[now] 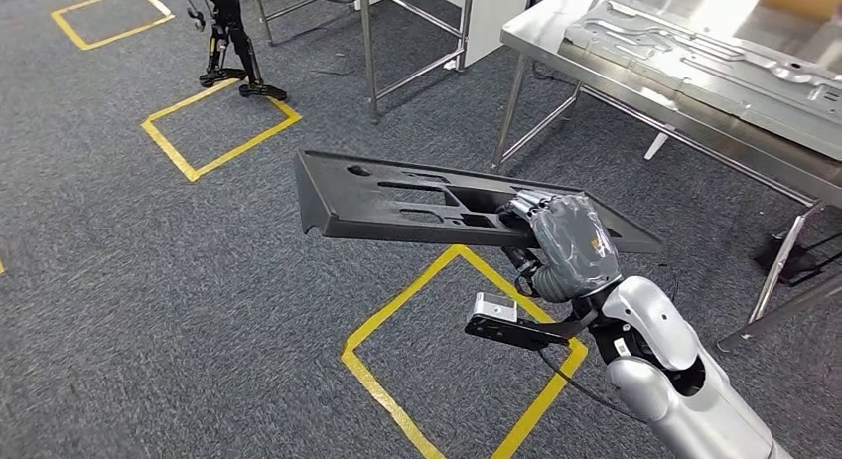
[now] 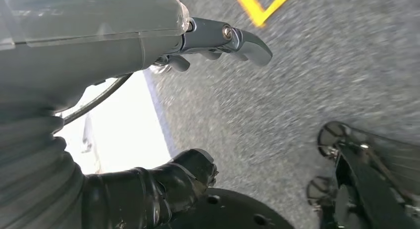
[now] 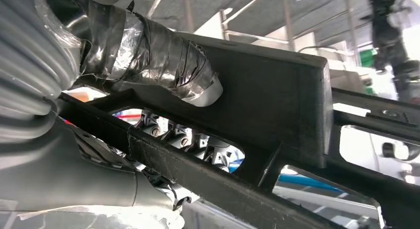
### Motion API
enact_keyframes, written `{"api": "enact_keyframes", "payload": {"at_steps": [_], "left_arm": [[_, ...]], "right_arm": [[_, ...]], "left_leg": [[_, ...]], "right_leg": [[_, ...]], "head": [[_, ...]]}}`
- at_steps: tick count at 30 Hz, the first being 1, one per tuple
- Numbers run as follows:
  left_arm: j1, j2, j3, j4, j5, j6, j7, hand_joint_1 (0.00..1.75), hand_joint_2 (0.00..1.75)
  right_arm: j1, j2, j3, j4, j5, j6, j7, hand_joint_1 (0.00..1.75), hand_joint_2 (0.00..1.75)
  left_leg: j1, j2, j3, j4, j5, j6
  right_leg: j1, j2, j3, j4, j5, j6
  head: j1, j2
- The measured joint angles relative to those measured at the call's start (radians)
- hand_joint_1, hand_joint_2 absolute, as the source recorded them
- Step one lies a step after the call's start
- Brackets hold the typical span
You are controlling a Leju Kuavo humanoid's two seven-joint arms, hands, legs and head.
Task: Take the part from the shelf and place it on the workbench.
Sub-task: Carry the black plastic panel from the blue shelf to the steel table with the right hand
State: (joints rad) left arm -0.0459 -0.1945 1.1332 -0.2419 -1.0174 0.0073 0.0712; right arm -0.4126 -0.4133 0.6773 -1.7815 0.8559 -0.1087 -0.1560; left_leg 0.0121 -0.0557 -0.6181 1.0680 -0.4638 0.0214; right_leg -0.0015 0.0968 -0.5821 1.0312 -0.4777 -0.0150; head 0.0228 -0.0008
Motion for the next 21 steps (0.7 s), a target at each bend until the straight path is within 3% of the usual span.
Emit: {"api": "enact_keyframes", "payload": {"at_steps": [1, 3, 5, 6, 8, 10, 11, 13, 15, 16, 18, 19, 20, 21], "left_arm": [[-0.001, 0.0, 0.0, 0.0, 0.0, 0.0, -0.001, 0.0, 1.75], [-0.004, 0.0, 0.0, 0.0, -0.001, -0.001, -0.003, 0.0, 1.75], [-0.004, 0.0, 0.0, 0.0, -0.002, -0.001, -0.005, 0.0, 1.75], [-0.004, 0.0, 0.0, 0.0, -0.002, -0.001, -0.005, 0.0, 1.75], [-0.003, 0.0, 0.0, 0.0, -0.002, -0.002, -0.005, 0.0, 1.75], [-0.002, 0.0, 0.0, 0.0, -0.002, -0.003, -0.005, 0.0, 1.75], [0.0, 0.0, 0.0, 0.0, -0.002, -0.003, -0.005, 0.0, 1.75], [0.003, 0.0, 0.0, 0.0, -0.002, -0.003, -0.005, 0.0, 1.75], [0.005, -0.001, 0.0, 0.001, -0.002, -0.003, -0.005, 0.0, 1.75], [0.004, -0.002, 0.0, 0.001, -0.002, -0.004, -0.005, 0.0, 1.75], [-0.002, -0.002, 0.001, 0.001, -0.003, -0.004, -0.006, 0.0, 1.75], [-0.006, -0.002, 0.001, 0.001, -0.003, -0.004, -0.006, 0.0, 1.75], [-0.009, -0.002, 0.001, 0.001, -0.003, -0.004, -0.006, 0.0, 1.75], [-0.011, -0.002, 0.0, 0.001, -0.003, -0.004, -0.006, 0.0, 1.75]], "right_arm": [[0.0, 0.0, -0.001, 0.0, 0.001, 0.0, 0.0, 1.75, 1.75], [0.002, 0.0, -0.002, 0.0, 0.002, 0.0, 0.0, 1.75, 1.75], [0.003, -0.001, -0.005, 0.0, 0.003, 0.0, 0.0, 1.75, 1.75], [0.001, -0.001, -0.006, 0.0, 0.003, -0.001, 0.0, 1.75, 1.75], [-0.002, -0.002, -0.007, 0.0, 0.004, -0.001, 0.0, 1.75, 1.75], [0.003, -0.001, -0.007, 0.0, 0.004, -0.001, 0.0, 1.75, 1.75], [0.005, -0.001, -0.008, 0.0, 0.004, -0.001, 0.0, 1.75, 1.75], [0.008, -0.002, -0.008, 0.0, 0.004, -0.001, 0.0, 1.75, 1.75], [0.009, -0.003, -0.008, 0.001, 0.004, -0.001, 0.0, 1.75, 1.75], [0.01, -0.003, -0.008, 0.001, 0.004, 0.0, 0.0, 1.75, 1.75], [0.01, -0.004, -0.009, 0.001, 0.004, 0.0, 0.001, 1.75, 1.75], [0.009, -0.005, -0.011, -0.001, 0.004, -0.001, 0.001, 1.75, 1.75], [0.006, -0.005, -0.012, -0.002, 0.004, -0.001, 0.001, 1.75, 1.75], [0.003, -0.005, -0.012, -0.004, 0.004, -0.001, 0.001, 1.75, 1.75]], "left_leg": [[-0.001, -0.008, 0.012, -0.025, -0.003, 0.003], [-0.004, 0.008, 0.028, -0.043, -0.009, 0.012], [-0.003, 0.028, 0.055, -0.06, -0.011, 0.024], [-0.003, 0.038, 0.069, -0.066, -0.014, 0.027], [-0.004, 0.057, 0.085, -0.071, -0.026, 0.031], [-0.005, 0.077, 0.103, -0.071, -0.044, 0.029], [-0.005, 0.087, 0.116, -0.071, -0.055, 0.027], [-0.007, 0.108, 0.146, -0.072, -0.081, 0.023], [-0.008, 0.127, 0.177, -0.076, -0.105, 0.015], [-0.008, 0.136, 0.188, -0.082, -0.115, 0.008], [-0.008, 0.148, 0.208, -0.081, -0.117, -0.007], [-0.007, 0.144, 0.206, -0.06, -0.11, -0.013], [-0.005, 0.128, 0.189, -0.015, -0.093, -0.015], [-0.003, 0.107, 0.153, 0.048, -0.08, -0.018]], "right_leg": [[-0.002, 0.01, 0.0, 0.002, -0.002, 0.008], [-0.004, 0.023, 0.002, 0.006, 0.004, 0.02], [-0.003, -0.006, -0.003, 0.03, 0.0, 0.029], [-0.003, -0.031, -0.02, 0.062, -0.014, 0.033], [-0.004, -0.078, -0.09, 0.172, -0.057, 0.041], [-0.009, -0.09, -0.162, 0.255, -0.079, 0.046], [-0.01, -0.093, -0.175, 0.25, -0.069, 0.046], [-0.01, -0.109, -0.152, 0.146, 0.002, 0.037], [0.004, -0.142, -0.124, 0.043, 0.073, 0.022], [0.014, -0.153, -0.115, 0.019, 0.091, 0.014], [0.024, -0.145, -0.099, 0.006, 0.082, -0.002], [0.022, -0.134, -0.084, 0.001, 0.077, -0.01], [0.018, -0.123, -0.069, -0.006, 0.069, -0.018], [0.015, -0.112, -0.053, -0.011, 0.061, -0.025]], "head": [[0.0, 0.0], [0.0, 0.0], [0.003, 0.0], [0.006, 0.0], [0.01, 0.0], [0.01, 0.0], [0.01, 0.0], [0.01, 0.0], [0.006, 0.0], [0.005, 0.0], [0.003, 0.0], [0.003, 0.0], [0.003, 0.0], [0.003, 0.0]]}}
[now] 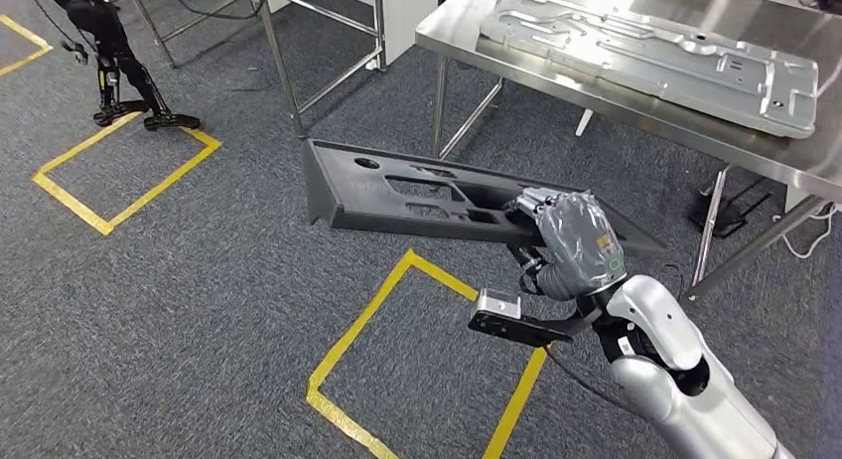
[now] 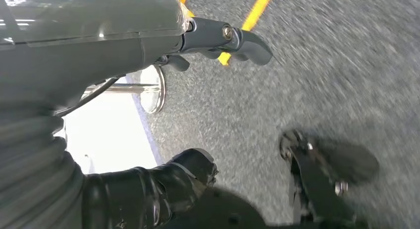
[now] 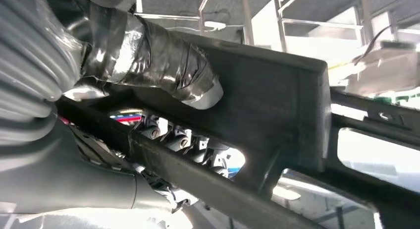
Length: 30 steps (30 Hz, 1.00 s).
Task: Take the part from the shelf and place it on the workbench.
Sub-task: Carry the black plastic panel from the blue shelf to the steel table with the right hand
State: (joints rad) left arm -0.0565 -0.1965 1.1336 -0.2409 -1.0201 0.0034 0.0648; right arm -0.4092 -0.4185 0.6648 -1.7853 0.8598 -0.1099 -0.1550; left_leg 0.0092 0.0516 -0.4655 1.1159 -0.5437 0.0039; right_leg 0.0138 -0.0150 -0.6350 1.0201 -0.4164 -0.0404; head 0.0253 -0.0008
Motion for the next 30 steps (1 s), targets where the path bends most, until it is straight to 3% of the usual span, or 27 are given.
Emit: {"api": "enact_keyframes", "payload": {"at_steps": [1, 2, 3, 5, 6, 7, 8, 10, 11, 13, 14, 16, 17, 19, 20, 21, 22, 25, 26, 27, 28, 29, 30], "left_arm": [[0.0, 0.0, 0.0, 0.0, 0.0, 0.0, 0.0, 0.0, 1.75], [0.001, 0.0, 0.0, 0.0, 0.0, 0.0, 0.0, 0.0, 1.75], [0.002, 0.0, 0.0, 0.0, 0.0, 0.0, 0.0, 0.0, 1.75], [0.006, 0.0, 0.0, 0.0, 0.0, 0.0, 0.0, 0.0, 1.75], [0.008, 0.0, 0.0, 0.0, 0.0, 0.0, 0.0, 0.0, 1.75], [0.011, 0.0, 0.0, 0.0, 0.0, 0.0, 0.0, 0.0, 1.75], [0.017, 0.0, 0.0, 0.0, 0.0, 0.0, 0.0, 0.0, 1.75], [0.022, 0.002, 0.001, 0.0, 0.0, 0.0, -0.001, 0.0, 1.75], [0.021, 0.003, 0.001, 0.0, 0.0, 0.0, -0.001, 0.0, 1.75], [0.015, 0.003, 0.001, 0.0, 0.0, -0.001, -0.001, 0.0, 1.75], [0.014, 0.003, 0.001, 0.0, 0.0, -0.001, -0.001, 0.0, 1.75], [0.014, 0.002, 0.001, 0.0, 0.0, -0.001, -0.002, 0.0, 1.75], [0.014, 0.003, 0.002, 0.0, 0.0, -0.001, -0.001, 0.0, 1.75], [0.016, 0.003, 0.003, 0.0, 0.0, -0.002, 0.001, 0.0, 1.75], [0.016, 0.003, 0.003, 0.0, 0.0, -0.003, 0.003, 0.0, 1.75], [0.017, 0.004, 0.004, 0.0, -0.001, -0.003, 0.004, 0.0, 1.75], [0.017, 0.004, 0.004, 0.0, -0.002, -0.003, 0.005, 0.0, 1.75], [0.024, 0.004, 0.005, 0.0, -0.006, -0.007, 0.006, 0.0, 1.75], [0.023, 0.004, 0.005, 0.0, -0.006, -0.009, 0.006, 0.0, 1.75], [0.02, 0.005, 0.005, -0.001, -0.007, -0.012, 0.005, 0.0, 1.75], [0.016, 0.006, 0.005, -0.001, -0.008, -0.013, 0.005, 0.0, 1.75], [0.013, 0.007, 0.005, -0.001, -0.008, -0.015, 0.005, 0.0, 1.75], [0.011, 0.007, 0.005, -0.001, -0.008, -0.016, 0.005, 0.0, 1.75]], "right_arm": [[-0.002, 0.0, 0.0, -0.001, 0.0, 0.0, 0.0, 1.75, 1.75], [-0.003, 0.0, 0.0, -0.001, 0.0, 0.0, 0.0, 1.75, 1.75], [-0.002, 0.0, 0.001, -0.001, 0.0, 0.0, -0.001, 1.75, 1.75], [0.0, 0.001, 0.003, -0.001, 0.0, 0.0, -0.001, 1.75, 1.75], [0.001, 0.001, 0.004, -0.001, 0.0, 0.0, -0.001, 1.75, 1.75], [0.001, 0.001, 0.004, -0.001, 0.001, 0.0, -0.001, 1.75, 1.75], [0.002, 0.001, 0.004, -0.001, 0.001, 0.001, -0.001, 1.75, 1.75], [0.002, 0.001, 0.004, 0.001, 0.002, 0.002, -0.001, 1.75, 1.75], [0.003, 0.001, 0.005, 0.002, 0.002, 0.002, -0.001, 1.75, 1.75], [0.001, 0.001, 0.004, 0.001, 0.002, 0.003, -0.001, 1.75, 1.75], [0.0, 0.0, 0.003, 0.001, 0.002, 0.003, -0.001, 1.75, 1.75], [-0.004, 0.0, 0.002, 0.001, 0.007, 0.004, 0.0, 1.75, 1.75], [-0.006, 0.001, 0.003, 0.001, 0.014, 0.006, 0.001, 1.75, 1.75], [-0.01, 0.003, 0.01, 0.002, 0.038, 0.012, 0.013, 1.75, 1.75], [-0.013, 0.005, 0.015, 0.002, 0.052, 0.015, 0.023, 1.75, 1.75], [-0.019, 0.006, 0.02, 0.002, 0.064, 0.017, 0.033, 1.75, 1.75], [-0.027, 0.007, 0.025, 0.003, 0.075, 0.018, 0.044, 1.75, 1.75], [-0.06, 0.006, 0.035, 0.007, 0.103, 0.026, 0.074, 1.75, 1.75], [-0.076, 0.003, 0.037, 0.009, 0.107, 0.032, 0.082, 1.75, 1.75], [-0.094, 0.0, 0.036, 0.011, 0.108, 0.037, 0.086, 1.75, 1.75], [-0.114, -0.003, 0.035, 0.012, 0.107, 0.043, 0.089, 1.75, 1.75], [-0.135, -0.007, 0.031, 0.012, 0.105, 0.046, 0.091, 1.75, 1.75], [-0.153, -0.009, 0.029, 0.013, 0.103, 0.05, 0.091, 1.75, 1.75]], "left_leg": [[0.002, -0.023, -0.05, 0.071, 0.0, -0.001], [0.003, -0.038, -0.101, 0.132, -0.02, -0.002], [0.004, -0.044, -0.147, 0.171, -0.059, -0.005], [0.004, -0.045, -0.207, 0.174, -0.142, -0.011], [0.004, -0.047, -0.221, 0.143, -0.151, -0.011], [0.004, -0.054, -0.229, 0.094, -0.122, -0.011], [0.004, -0.069, -0.232, 0.036, -0.045, -0.011], [0.0, -0.097, -0.228, -0.044, 0.101, -0.002], [-0.003, -0.102, -0.224, -0.062, 0.14, 0.006], [-0.006, -0.086, -0.203, -0.076, 0.134, 0.026], [-0.005, -0.077, -0.188, -0.087, 0.129, 0.035], [-0.003, -0.064, -0.148, -0.108, 0.113, 0.045], [-0.003, -0.057, -0.126, -0.118, 0.102, 0.047], [-0.003, -0.043, -0.078, -0.132, 0.073, 0.047], [-0.003, -0.035, -0.052, -0.136, 0.055, 0.046], [-0.003, -0.026, -0.024, -0.139, 0.037, 0.044], [-0.003, -0.018, 0.003, -0.14, 0.017, 0.042], [-0.007, 0.009, 0.063, -0.144, -0.042, 0.031], [-0.008, 0.018, 0.081, -0.148, -0.055, 0.025], [-0.008, 0.026, 0.095, -0.145, -0.057, 0.018], [-0.007, 0.031, 0.097, -0.132, -0.049, 0.011], [-0.006, 0.022, 0.085, -0.091, -0.027, 0.007], [-0.004, 0.005, 0.05, -0.029, -0.003, 0.004]], "right_leg": [[-0.002, 0.01, 0.015, -0.004, -0.01, -0.006], [-0.004, 0.021, 0.03, -0.006, -0.023, -0.01], [-0.005, 0.034, 0.046, -0.006, -0.037, -0.01], [-0.006, 0.062, 0.084, -0.005, -0.067, -0.008], [-0.008, 0.077, 0.105, -0.005, -0.083, -0.005], [-0.009, 0.09, 0.126, -0.004, -0.1, -0.002], [-0.011, 0.102, 0.142, -0.002, -0.116, 0.002], [-0.013, 0.125, 0.161, 0.0, -0.147, 0.014], [-0.014, 0.135, 0.166, 0.002, -0.154, 0.021], [-0.016, 0.138, 0.158, 0.025, -0.14, 0.03], [-0.016, 0.119, 0.139, 0.064, -0.117, 0.034], [-0.015, 0.063, 0.063, 0.177, -0.087, 0.043], [-0.015, 0.038, 0.019, 0.231, -0.097, 0.048], [-0.019, 0.022, -0.051, 0.279, -0.177, 0.056], [-0.021, 0.019, -0.071, 0.269, -0.217, 0.058], [-0.022, 0.016, -0.083, 0.239, -0.237, 0.058], [-0.022, 0.01, -0.089, 0.193, -0.22, 0.054], [-0.004, -0.045, -0.093, 0.043, 0.009, 0.031], [0.002, -0.051, -0.091, 0.021, 0.059, 0.023], [0.006, -0.042, -0.083, 0.017, 0.065, 0.019], [0.005, -0.025, -0.069, 0.015, 0.052, 0.013], [0.001, -0.011, -0.052, 0.008, 0.043, 0.005], [-0.002, 0.0, -0.034, 0.002, 0.034, -0.002]], "head": [[0.0, 0.0], [0.0, 0.0], [0.0, 0.0], [0.0, 0.0], [0.0, 0.0], [0.0, 0.0], [0.0, 0.0], [0.0, 0.0], [0.0, 0.0], [-0.001, 0.0], [0.0, 0.0], [0.003, 0.0], [0.005, 0.0], [0.005, 0.0], [0.005, 0.0], [0.005, 0.0], [0.005, 0.0], [0.003, 0.0], [0.001, 0.0], [-0.001, 0.0], [-0.002, 0.0], [-0.003, 0.0], [-0.005, 0.0]]}}
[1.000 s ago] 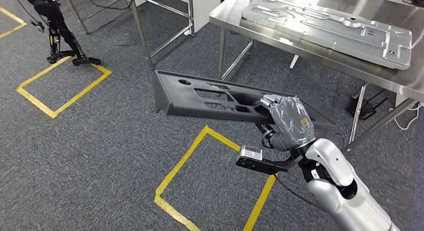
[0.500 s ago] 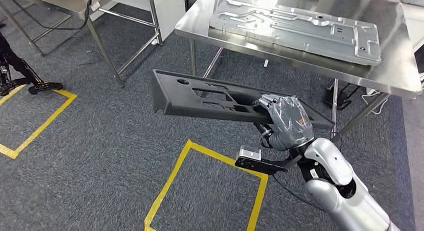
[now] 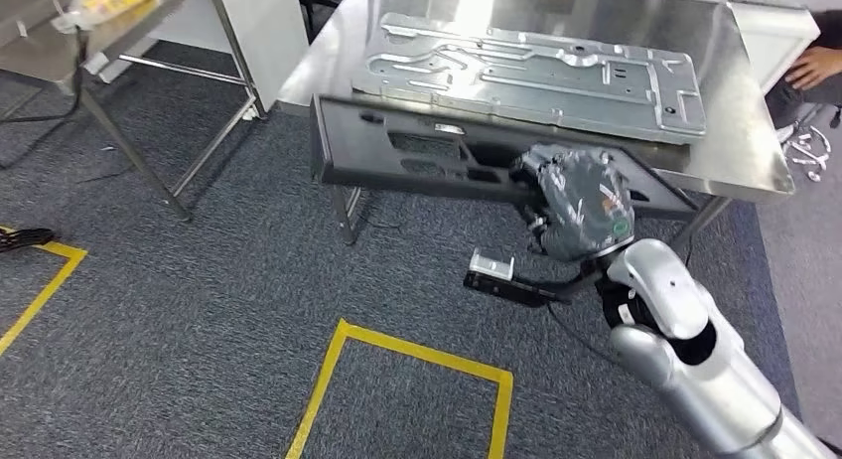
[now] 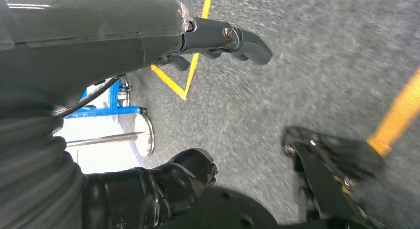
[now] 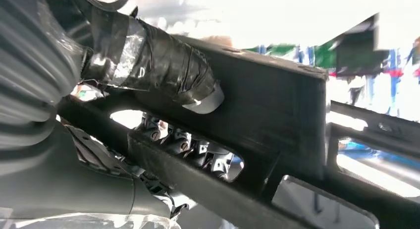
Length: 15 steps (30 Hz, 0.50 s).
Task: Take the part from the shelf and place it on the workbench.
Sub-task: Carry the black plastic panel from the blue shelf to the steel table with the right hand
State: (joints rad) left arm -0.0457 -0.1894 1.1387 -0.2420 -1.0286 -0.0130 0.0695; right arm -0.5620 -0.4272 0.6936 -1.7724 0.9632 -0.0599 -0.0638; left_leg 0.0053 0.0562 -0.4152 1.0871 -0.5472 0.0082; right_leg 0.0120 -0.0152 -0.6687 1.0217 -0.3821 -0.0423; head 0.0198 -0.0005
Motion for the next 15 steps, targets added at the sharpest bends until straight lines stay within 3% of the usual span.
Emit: {"api": "enact_keyframes", "payload": {"at_steps": [1, 2, 4, 6, 7, 8, 10, 11, 12, 13, 14, 15], "left_arm": [[-0.002, 0.0, 0.0, 0.0, 0.0, -0.001, 0.0, 0.0, 1.75], [-0.003, 0.001, 0.0, 0.0, 0.0, -0.003, 0.0, 0.0, 1.75], [-0.002, 0.002, 0.0, 0.0, 0.0, -0.004, 0.0, 0.0, 1.75], [0.002, 0.003, 0.0, 0.0, 0.0, -0.004, 0.0, 0.0, 1.75], [0.005, 0.004, 0.0, 0.0, 0.0, -0.004, 0.001, 0.0, 1.75], [0.009, 0.005, 0.0, 0.0, 0.0, -0.004, 0.001, 0.0, 1.75], [0.019, 0.009, 0.0, 0.0, -0.001, -0.005, 0.0, 0.0, 1.75], [0.022, 0.011, 0.001, 0.0, -0.001, -0.005, -0.001, 0.0, 1.75], [0.022, 0.012, 0.001, 0.0, -0.002, -0.005, -0.001, 0.0, 1.75], [0.02, 0.012, 0.001, 0.0, -0.002, -0.005, -0.002, 0.0, 1.75], [0.017, 0.011, 0.001, 0.0, -0.003, -0.005, -0.003, 0.0, 1.75], [0.015, 0.011, 0.001, 0.0, -0.004, -0.005, -0.004, 0.0, 1.75]], "right_arm": [[-0.014, -0.001, -0.002, 0.001, -0.001, 0.003, 0.0, 1.75, 1.75], [-0.024, -0.002, -0.003, 0.003, -0.002, 0.005, 0.0, 1.75, 1.75], [-0.031, -0.003, -0.002, 0.008, -0.005, 0.009, -0.002, 1.75, 1.75], [-0.032, -0.003, -0.002, 0.012, -0.006, 0.01, -0.003, 1.75, 1.75], [-0.032, -0.002, -0.001, 0.015, -0.007, 0.011, -0.003, 1.75, 1.75], [-0.032, -0.002, -0.001, 0.018, -0.006, 0.012, -0.003, 1.75, 1.75], [-0.034, -0.002, 0.003, 0.026, -0.004, 0.017, -0.003, 1.75, 1.75], [-0.036, -0.002, 0.006, 0.03, -0.003, 0.021, -0.003, 1.75, 1.75], [-0.041, -0.002, 0.008, 0.033, 0.0, 0.025, -0.003, 1.75, 1.75], [-0.049, -0.002, 0.01, 0.035, 0.002, 0.029, -0.003, 1.75, 1.75], [-0.057, -0.002, 0.01, 0.035, 0.003, 0.031, -0.002, 1.75, 1.75], [-0.068, -0.002, 0.01, 0.036, 0.004, 0.033, -0.001, 1.75, 1.75]], "left_leg": [[0.002, -0.02, -0.049, 0.074, 0.01, -0.001], [0.004, -0.039, -0.103, 0.142, 0.002, -0.001], [0.005, -0.05, -0.195, 0.208, -0.088, -0.006], [0.005, -0.051, -0.252, 0.183, -0.177, -0.009], [0.005, -0.054, -0.268, 0.142, -0.175, -0.008], [0.005, -0.068, -0.281, 0.086, -0.118, -0.004], [0.001, -0.11, -0.292, -0.022, 0.075, 0.004], [-0.001, -0.127, -0.289, -0.053, 0.152, 0.009], [-0.004, -0.13, -0.282, -0.067, 0.186, 0.012], [-0.003, -0.122, -0.267, -0.071, 0.187, 0.017], [-0.003, -0.111, -0.252, -0.076, 0.18, 0.021], [0.0, -0.1, -0.236, -0.082, 0.172, 0.026]], "right_leg": [[-0.003, 0.011, 0.02, -0.007, -0.01, -0.006], [-0.004, 0.021, 0.04, -0.014, -0.023, -0.011], [-0.007, 0.046, 0.081, -0.021, -0.053, -0.013], [-0.011, 0.074, 0.127, -0.022, -0.087, -0.009], [-0.012, 0.087, 0.149, -0.022, -0.105, -0.006], [-0.013, 0.098, 0.168, -0.023, -0.124, -0.003], [-0.014, 0.121, 0.196, -0.019, -0.159, 0.007], [-0.015, 0.134, 0.208, -0.019, -0.174, 0.014], [-0.015, 0.146, 0.217, -0.014, -0.178, 0.02], [-0.014, 0.154, 0.214, 0.002, -0.172, 0.025], [-0.013, 0.147, 0.203, 0.035, -0.156, 0.028], [-0.01, 0.124, 0.174, 0.087, -0.133, 0.033]], "head": [[-0.002, 0.0], [-0.004, 0.0], [-0.004, 0.0], [-0.004, 0.0], [-0.004, 0.0], [-0.004, 0.0], [-0.003, 0.0], [-0.003, 0.0], [-0.003, 0.0], [-0.003, 0.0], [-0.003, 0.0], [-0.001, 0.0]]}}
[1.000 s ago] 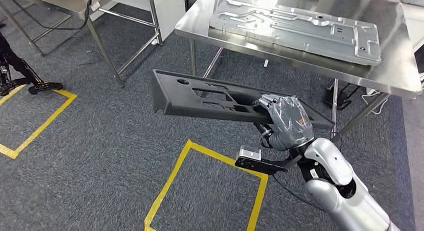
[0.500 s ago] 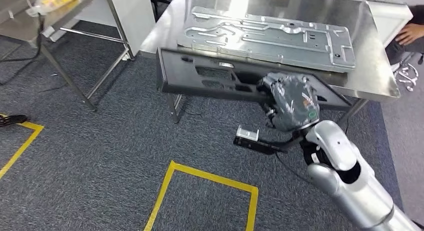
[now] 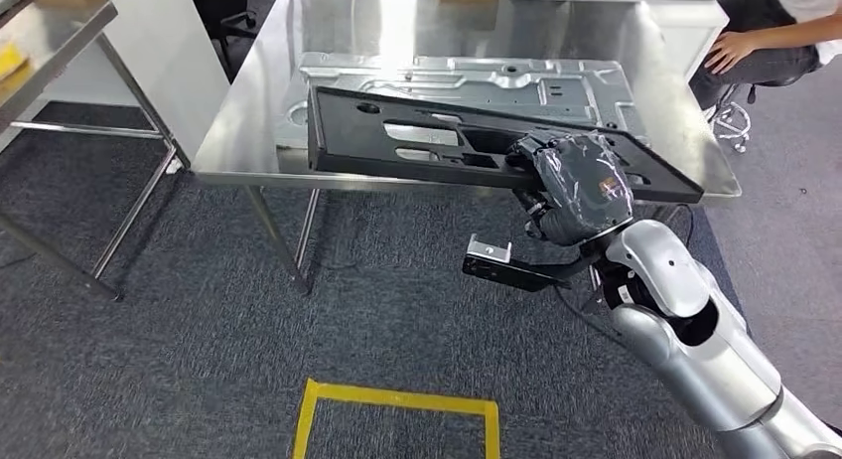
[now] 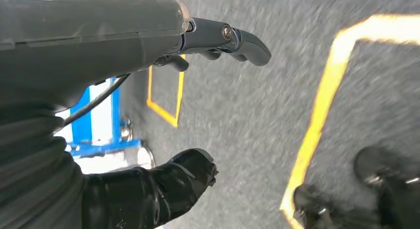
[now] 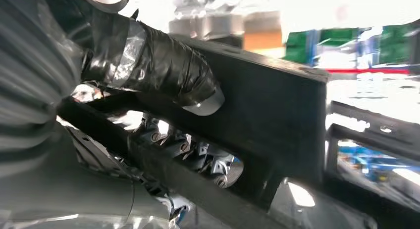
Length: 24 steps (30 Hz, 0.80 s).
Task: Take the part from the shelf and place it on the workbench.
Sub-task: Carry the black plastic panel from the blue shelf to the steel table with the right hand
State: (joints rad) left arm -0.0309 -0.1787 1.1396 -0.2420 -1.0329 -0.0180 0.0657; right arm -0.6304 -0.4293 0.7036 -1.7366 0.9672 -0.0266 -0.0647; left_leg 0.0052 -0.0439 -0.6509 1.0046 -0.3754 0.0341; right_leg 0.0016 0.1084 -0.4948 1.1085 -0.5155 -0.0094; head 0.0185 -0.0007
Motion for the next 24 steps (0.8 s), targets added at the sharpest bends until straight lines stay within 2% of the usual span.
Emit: {"api": "enact_keyframes", "payload": {"at_steps": [1, 2, 3, 4, 5, 6, 7, 8, 10, 11, 12, 14, 15, 16, 17, 19, 20, 21, 22, 24], "left_arm": [[-0.003, 0.0, 0.0, 0.0, -0.001, 0.0, -0.002, 0.0, 1.75], [-0.005, 0.0, 0.0, 0.0, -0.003, 0.0, -0.003, 0.0, 1.75], [-0.007, 0.0, 0.0, 0.0, -0.004, 0.001, -0.004, 0.0, 1.75], [-0.008, 0.001, 0.0, 0.0, -0.005, 0.0, -0.004, 0.0, 1.75], [-0.008, 0.0, 0.0, 0.0, -0.005, 0.0, -0.004, 0.0, 1.75], [-0.008, 0.0, 0.0, 0.0, -0.005, -0.001, -0.004, 0.0, 1.75], [-0.007, -0.001, 0.0, 0.0, -0.005, -0.001, -0.004, 0.0, 1.75], [-0.006, -0.001, 0.0, 0.0, -0.005, -0.001, -0.004, 0.0, 1.75], [-0.004, -0.004, 0.0, 0.0, -0.005, -0.001, -0.004, 0.0, 1.75], [-0.006, -0.004, 0.001, 0.0, -0.005, -0.001, -0.004, 0.0, 1.75], [-0.008, -0.004, 0.001, 0.0, -0.005, -0.001, -0.003, 0.0, 1.75], [-0.016, -0.004, 0.001, 0.0, -0.005, 0.0, -0.002, 0.0, 1.75], [-0.019, -0.004, 0.003, 0.0, -0.005, 0.0, -0.002, 0.0, 1.75], [-0.022, -0.004, 0.004, 0.0, -0.004, -0.001, -0.002, 0.0, 1.75], [-0.024, -0.004, 0.006, 0.0, -0.002, -0.002, -0.002, 0.0, 1.75], [-0.024, -0.004, 0.012, 0.0, 0.002, -0.006, -0.004, 0.0, 1.75], [-0.023, -0.004, 0.014, 0.0, 0.003, -0.008, -0.003, 0.0, 1.75], [-0.021, -0.004, 0.015, 0.0, 0.004, -0.01, -0.003, 0.0, 1.75], [-0.019, -0.004, 0.016, 0.0, 0.003, -0.011, -0.003, 0.0, 1.75], [-0.017, -0.004, 0.016, 0.0, 0.002, -0.011, -0.004, 0.0, 1.75]], "right_arm": [[-0.011, 0.0, 0.0, 0.001, 0.0, 0.002, 0.001, 1.75, 1.75], [-0.019, 0.001, 0.002, 0.002, 0.001, 0.005, 0.002, 1.75, 1.75], [-0.027, 0.001, 0.003, 0.004, 0.002, 0.006, 0.002, 1.75, 1.75], [-0.031, 0.002, 0.005, 0.005, 0.005, 0.007, 0.004, 1.75, 1.75], [-0.033, 0.002, 0.007, 0.007, 0.01, 0.007, 0.007, 1.75, 1.75], [-0.034, 0.002, 0.008, 0.009, 0.017, 0.005, 0.011, 1.75, 1.75], [-0.034, 0.002, 0.009, 0.011, 0.026, 0.003, 0.017, 1.75, 1.75], [-0.035, 0.002, 0.009, 0.014, 0.034, -0.001, 0.023, 1.75, 1.75], [-0.034, 0.002, 0.011, 0.019, 0.047, -0.009, 0.031, 1.75, 1.75], [-0.035, 0.002, 0.012, 0.023, 0.047, -0.008, 0.034, 1.75, 1.75], [-0.036, 0.002, 0.012, 0.026, 0.046, -0.004, 0.038, 1.75, 1.75], [-0.047, 0.003, 0.013, 0.031, 0.047, 0.011, 0.05, 1.75, 1.75], [-0.055, 0.004, 0.014, 0.033, 0.053, 0.019, 0.056, 1.75, 1.75], [-0.064, 0.006, 0.014, 0.036, 0.059, 0.026, 0.061, 1.75, 1.75], [-0.072, 0.009, 0.015, 0.04, 0.065, 0.032, 0.065, 1.75, 1.75], [-0.085, 0.02, 0.019, 0.053, 0.072, 0.045, 0.069, 1.75, 1.75], [-0.088, 0.027, 0.022, 0.062, 0.074, 0.051, 0.07, 1.75, 1.75], [-0.092, 0.036, 0.026, 0.073, 0.074, 0.058, 0.071, 1.75, 1.75], [-0.097, 0.044, 0.031, 0.084, 0.075, 0.064, 0.073, 1.75, 1.75], [-0.11, 0.063, 0.039, 0.108, 0.076, 0.074, 0.075, 1.75, 1.75]], "left_leg": [[0.002, 0.009, 0.018, -0.006, -0.01, 0.003], [0.003, 0.017, 0.035, -0.01, -0.023, 0.005], [0.005, 0.026, 0.053, -0.011, -0.039, 0.005], [0.006, 0.034, 0.073, -0.012, -0.055, 0.005], [0.006, 0.043, 0.094, -0.013, -0.073, 0.004], [0.007, 0.052, 0.117, -0.013, -0.091, 0.003], [0.007, 0.061, 0.142, -0.013, -0.11, 0.002], [0.007, 0.068, 0.165, -0.014, -0.13, -0.001], [0.006, 0.08, 0.21, -0.013, -0.168, -0.01], [0.005, 0.084, 0.227, -0.018, -0.185, -0.016], [0.003, 0.088, 0.243, -0.018, -0.194, -0.022], [0.004, 0.089, 0.257, -0.005, -0.191, -0.035], [0.004, 0.083, 0.246, 0.029, -0.182, -0.039], [0.005, 0.075, 0.22, 0.077, -0.184, -0.043], [0.006, 0.065, 0.182, 0.135, -0.2, -0.044], [0.006, 0.054, 0.095, 0.246, -0.267, -0.045], [0.006, 0.053, 0.062, 0.274, -0.295, -0.044], [0.006, 0.052, 0.04, 0.274, -0.299, -0.043], [0.004, 0.052, 0.032, 0.244, -0.273, -0.04], [-0.001, 0.051, 0.047, 0.12, -0.159, -0.023]], "right_leg": [[0.001, -0.03, -0.039, 0.06, 0.014, 0.006], [0.0, -0.064, -0.082, 0.116, 0.011, 0.013], [-0.002, -0.088, -0.123, 0.159, -0.016, 0.021], [-0.005, -0.1, -0.159, 0.182, -0.06, 0.026], [-0.009, -0.105, -0.185, 0.186, -0.107, 0.029], [-0.011, -0.108, -0.201, 0.17, -0.139, 0.03], [-0.013, -0.112, -0.208, 0.133, -0.14, 0.03], [-0.013, -0.118, -0.209, 0.08, -0.1, 0.028], [-0.009, -0.133, -0.203, -0.024, 0.053, 0.02], [-0.005, -0.136, -0.196, -0.054, 0.111, 0.015], [-0.003, -0.135, -0.188, -0.066, 0.14, 0.009], [-0.004, -0.126, -0.163, -0.072, 0.131, -0.005], [-0.006, -0.122, -0.153, -0.077, 0.128, -0.012], [-0.006, -0.119, -0.144, -0.082, 0.125, -0.02], [-0.006, -0.116, -0.138, -0.086, 0.121, -0.027], [-0.003, -0.108, -0.129, -0.089, 0.11, -0.035], [-0.001, -0.103, -0.123, -0.089, 0.104, -0.037], [0.002, -0.098, -0.115, -0.089, 0.096, -0.037], [0.005, -0.094, -0.104, -0.089, 0.089, -0.038], [0.011, -0.09, -0.085, -0.088, 0.075, -0.037]], "head": [[0.001, 0.0], [0.002, 0.0], [0.003, 0.0], [0.003, 0.0], [0.003, 0.0], [0.003, 0.0], [0.003, 0.0], [0.003, 0.0], [0.003, 0.0], [0.003, 0.0], [0.002, 0.0], [0.001, 0.0], [0.0, 0.0], [0.0, 0.0], [0.0, 0.0], [-0.001, 0.0], [-0.001, 0.0], [-0.001, 0.0], [-0.001, 0.0], [0.0, 0.0]]}}
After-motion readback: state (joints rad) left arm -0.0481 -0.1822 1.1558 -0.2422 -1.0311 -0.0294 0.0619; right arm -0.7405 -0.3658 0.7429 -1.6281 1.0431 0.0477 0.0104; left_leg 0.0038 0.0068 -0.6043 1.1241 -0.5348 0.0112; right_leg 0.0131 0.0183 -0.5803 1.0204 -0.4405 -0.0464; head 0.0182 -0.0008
